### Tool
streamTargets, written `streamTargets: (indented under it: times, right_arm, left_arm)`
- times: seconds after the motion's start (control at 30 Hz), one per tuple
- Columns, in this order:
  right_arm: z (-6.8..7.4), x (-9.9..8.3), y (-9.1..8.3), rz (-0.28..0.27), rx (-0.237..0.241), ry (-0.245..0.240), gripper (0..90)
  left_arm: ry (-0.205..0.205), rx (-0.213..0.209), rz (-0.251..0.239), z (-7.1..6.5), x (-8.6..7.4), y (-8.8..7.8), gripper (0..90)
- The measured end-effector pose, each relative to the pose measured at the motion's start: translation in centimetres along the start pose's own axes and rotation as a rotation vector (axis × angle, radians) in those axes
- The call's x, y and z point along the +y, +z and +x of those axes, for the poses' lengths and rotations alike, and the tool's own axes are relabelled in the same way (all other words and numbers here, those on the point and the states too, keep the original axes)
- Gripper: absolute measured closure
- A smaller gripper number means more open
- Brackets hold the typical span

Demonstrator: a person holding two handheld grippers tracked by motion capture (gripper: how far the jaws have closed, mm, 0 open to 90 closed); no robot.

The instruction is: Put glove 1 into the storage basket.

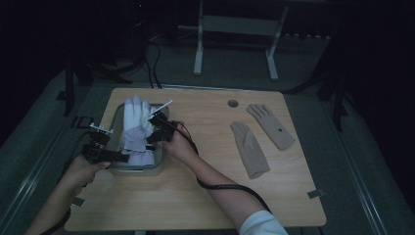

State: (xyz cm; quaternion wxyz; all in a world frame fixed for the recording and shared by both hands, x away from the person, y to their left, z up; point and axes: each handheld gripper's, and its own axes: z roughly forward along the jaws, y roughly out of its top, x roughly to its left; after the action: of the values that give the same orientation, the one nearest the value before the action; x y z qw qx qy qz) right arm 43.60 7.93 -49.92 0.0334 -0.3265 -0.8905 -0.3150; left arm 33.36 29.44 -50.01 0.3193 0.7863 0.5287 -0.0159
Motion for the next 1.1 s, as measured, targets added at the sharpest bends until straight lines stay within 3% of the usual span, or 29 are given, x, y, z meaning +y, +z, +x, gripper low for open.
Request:
streamTargets:
  times: [0.03,0.13,0.23,0.33,0.43,0.5,0.67,0.73,0.8,0.87,1.0,1.1]
  right_arm:
    - [-0.1,0.0,0.1,0.003,0.001,0.004,77.3]
    - [-0.1,0.0,0.2,0.017,-0.005,0.015,77.2]
    - [0.3,0.1,0.7,0.046,-0.034,-0.002,76.6]
    - [0.3,0.0,0.8,0.045,-0.039,0.019,75.2]
    - [0.4,0.2,0.8,0.062,-0.036,0.009,66.2]
    - [0.7,0.4,0.5,0.062,-0.06,-0.014,61.1]
    - [0.6,0.7,-1.1,0.001,-0.062,-0.05,40.0]
    - [0.6,0.9,-1.9,-0.021,-0.065,-0.068,35.3]
    - [0.6,0.9,-2.8,-0.05,-0.057,-0.086,25.1]
    - [0.5,0.7,-3.4,-0.049,-0.045,-0.116,18.4]
    - [0.4,0.4,-4.3,-0.065,-0.025,-0.122,17.4]
    - [0.3,0.0,-4.7,-0.064,-0.016,-0.144,15.0]
  left_arm:
    - [0.015,0.006,0.002,-0.1,0.0,0.0,64.9]
    - [0.004,0.015,-0.012,-0.1,0.1,0.1,61.9]
    - [0.003,0.054,-0.01,-0.2,0.3,0.2,62.2]
    - [0.017,0.095,0.003,-0.7,0.5,0.5,62.2]
    - [0.028,0.111,0.022,-0.8,0.6,0.5,61.0]
    - [0.021,0.112,0.024,-0.7,0.6,0.5,61.1]
    - [0.025,0.131,0.033,-1.0,0.7,0.7,61.0]
    - [0.014,0.125,0.024,-0.9,0.7,0.6,59.6]
    - [-0.001,0.124,0.004,-1.0,0.5,0.4,56.6]
    - [0.004,0.123,-0.023,-1.2,0.4,0.1,55.7]
    - [0.01,0.157,-0.073,-2.1,0.0,-0.7,54.0]
    - [0.015,0.144,-0.104,-2.9,-0.2,-1.3,54.1]
